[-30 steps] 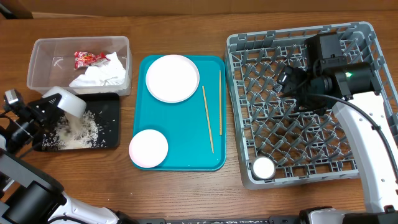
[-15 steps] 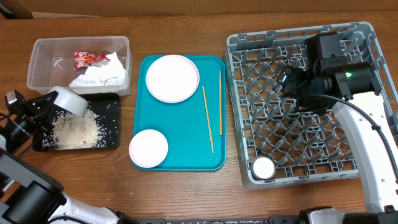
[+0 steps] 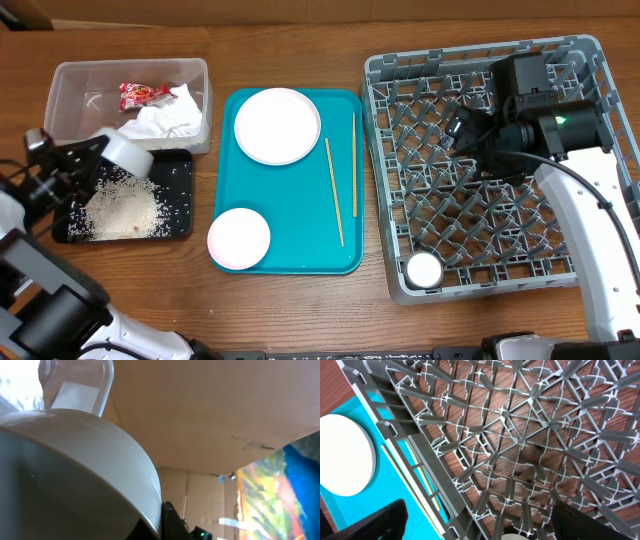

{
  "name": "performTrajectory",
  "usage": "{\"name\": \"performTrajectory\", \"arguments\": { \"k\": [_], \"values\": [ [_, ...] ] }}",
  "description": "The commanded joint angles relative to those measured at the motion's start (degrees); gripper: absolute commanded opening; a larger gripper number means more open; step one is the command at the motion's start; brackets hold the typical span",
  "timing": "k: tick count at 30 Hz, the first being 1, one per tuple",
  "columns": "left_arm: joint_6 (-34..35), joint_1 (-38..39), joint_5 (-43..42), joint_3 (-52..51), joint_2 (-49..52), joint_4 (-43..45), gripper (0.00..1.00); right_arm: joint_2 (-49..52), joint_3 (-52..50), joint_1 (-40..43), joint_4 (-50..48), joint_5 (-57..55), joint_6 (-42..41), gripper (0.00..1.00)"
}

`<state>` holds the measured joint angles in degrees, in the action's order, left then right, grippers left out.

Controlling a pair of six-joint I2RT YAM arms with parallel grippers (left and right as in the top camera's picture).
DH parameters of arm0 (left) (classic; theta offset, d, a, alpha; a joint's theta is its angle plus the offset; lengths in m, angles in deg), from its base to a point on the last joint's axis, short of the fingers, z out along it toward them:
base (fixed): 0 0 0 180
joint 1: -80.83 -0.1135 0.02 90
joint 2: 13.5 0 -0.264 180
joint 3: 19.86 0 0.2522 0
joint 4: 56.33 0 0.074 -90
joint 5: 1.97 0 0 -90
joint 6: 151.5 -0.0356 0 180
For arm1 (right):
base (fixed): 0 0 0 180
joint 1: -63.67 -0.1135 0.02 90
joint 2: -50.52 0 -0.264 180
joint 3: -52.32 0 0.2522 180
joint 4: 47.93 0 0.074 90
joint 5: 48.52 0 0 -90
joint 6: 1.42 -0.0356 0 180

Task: Sort waste into correct bins and load items into the dishwasher
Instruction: 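Return the emptied bowl to the teal tray with the left gripper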

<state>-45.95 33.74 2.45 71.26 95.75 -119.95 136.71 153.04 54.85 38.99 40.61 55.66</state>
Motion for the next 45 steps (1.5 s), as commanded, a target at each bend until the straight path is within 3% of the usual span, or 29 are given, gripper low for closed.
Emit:
{"name": "performTrajectory", "arguments": {
  "k": [1, 4, 10, 13, 16, 22, 25, 33, 34, 35, 36, 38, 45],
  "values": [
    [0.1, 2.8, 2.5, 4.0, -1.8, -1.5, 0.04, -1.0, 1.3, -0.1, 0.0, -0.6, 0.5, 0.94],
    [-2.0, 6.7, 6.1, 7.4, -3.5, -4.9, 0.04, -1.0, 1.3, -0.1, 0.0, -0.6, 1.5, 0.94],
    [-7.4, 27.1, 35.6, 20.3, -11.0, -13.8, 0.04, -1.0, 1.3, -0.1, -0.5, -0.6, 1.5, 0.94],
    [-9.2, 40.8, 56.2, 22.5, -11.8, -15.5, 0.04, -1.0, 1.3, -0.1, -0.8, -0.6, 1.5, 0.94],
    [-9.2, 53.0, 71.7, 22.0, -9.8, -16.8, 0.04, -1.0, 1.3, -0.1, -0.8, -0.6, 1.5, 0.94],
    [-7.3, 70.2, 86.9, 21.8, 0.9, -21.8, 0.04, -1.0, 1.3, -0.1, -0.6, -0.5, 1.5, 0.94],
    [-6.7, 73.3, 88.8, 21.8, 5.7, -22.8, 0.04, -1.0, 1.3, -0.1, -0.5, -0.5, 1.5, 0.94],
    [-6.3, 76.1, 84.0, 21.8, 12.7, -24.1, 0.06, -1.0, 1.2, -0.1, -0.6, -0.5, 1.7, 0.94],
    [-6.4, 76.0, 84.0, 21.8, 12.7, -24.3, 0.14, -1.0, 1.2, -0.1, -0.7, -0.5, 1.7, 0.94],
    [-6.4, 76.0, 84.0, 22.1, 12.5, -24.9, 0.36, -1.0, 1.2, -0.1, -0.7, -0.5, 1.7, 0.94],
    [-6.3, 75.7, 84.0, 23.1, 12.5, -26.5, 0.50, -1.0, 1.2, -0.1, -0.9, -0.3, 1.7, 0.94],
    [-6.3, 74.8, 84.1, 25.9, 12.5, -29.8, 0.56, -1.0, 1.2, -0.1, -1.3, 0.2, 1.7, 0.94],
    [-5.1, 68.0, 83.4, 47.0, 12.4, -43.0, 0.57, -0.5, 1.2, -1.7, -8.4, 9.0, 2.6, 0.92]
  ]
}}
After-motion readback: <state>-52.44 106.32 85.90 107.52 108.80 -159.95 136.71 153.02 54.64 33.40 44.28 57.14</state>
